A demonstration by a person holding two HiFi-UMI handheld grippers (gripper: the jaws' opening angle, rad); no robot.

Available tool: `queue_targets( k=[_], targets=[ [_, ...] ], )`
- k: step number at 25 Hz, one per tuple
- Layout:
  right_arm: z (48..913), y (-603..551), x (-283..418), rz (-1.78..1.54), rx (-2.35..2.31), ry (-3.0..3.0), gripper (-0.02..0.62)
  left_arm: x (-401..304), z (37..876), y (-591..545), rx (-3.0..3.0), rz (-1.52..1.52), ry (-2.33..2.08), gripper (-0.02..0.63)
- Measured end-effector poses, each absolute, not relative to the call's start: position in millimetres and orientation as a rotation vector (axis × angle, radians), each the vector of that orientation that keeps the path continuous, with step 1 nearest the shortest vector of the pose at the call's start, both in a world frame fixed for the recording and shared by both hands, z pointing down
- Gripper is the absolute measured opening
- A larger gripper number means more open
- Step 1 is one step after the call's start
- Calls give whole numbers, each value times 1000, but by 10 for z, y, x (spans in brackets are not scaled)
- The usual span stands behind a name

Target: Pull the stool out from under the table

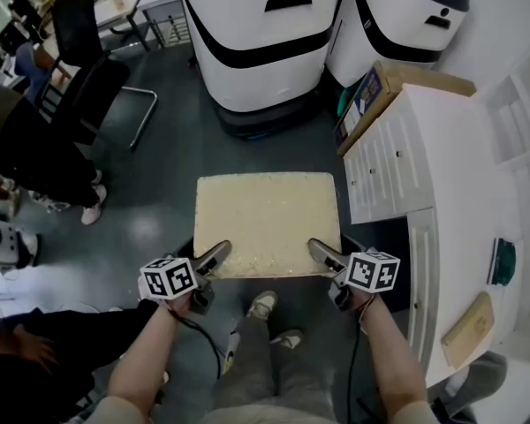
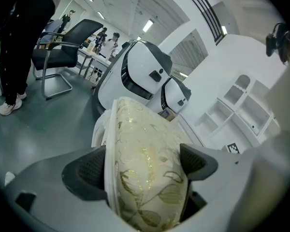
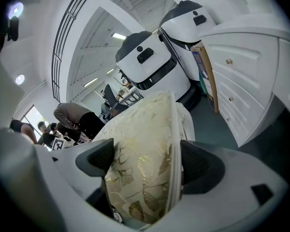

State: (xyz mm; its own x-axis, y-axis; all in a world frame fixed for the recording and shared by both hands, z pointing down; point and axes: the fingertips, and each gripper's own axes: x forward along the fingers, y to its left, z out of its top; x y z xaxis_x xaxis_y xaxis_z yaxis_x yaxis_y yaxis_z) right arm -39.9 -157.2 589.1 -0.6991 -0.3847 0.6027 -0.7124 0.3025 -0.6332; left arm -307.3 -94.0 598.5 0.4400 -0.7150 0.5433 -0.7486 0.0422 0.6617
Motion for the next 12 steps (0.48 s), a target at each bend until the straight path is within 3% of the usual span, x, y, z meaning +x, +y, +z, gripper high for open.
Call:
queue_targets(
  k=[12],
  targets=[
    [7260, -1771, -345, 1415, 1062, -2199, 440, -3055, 7298, -1333, 1710, 96, -1246, 465]
  ],
)
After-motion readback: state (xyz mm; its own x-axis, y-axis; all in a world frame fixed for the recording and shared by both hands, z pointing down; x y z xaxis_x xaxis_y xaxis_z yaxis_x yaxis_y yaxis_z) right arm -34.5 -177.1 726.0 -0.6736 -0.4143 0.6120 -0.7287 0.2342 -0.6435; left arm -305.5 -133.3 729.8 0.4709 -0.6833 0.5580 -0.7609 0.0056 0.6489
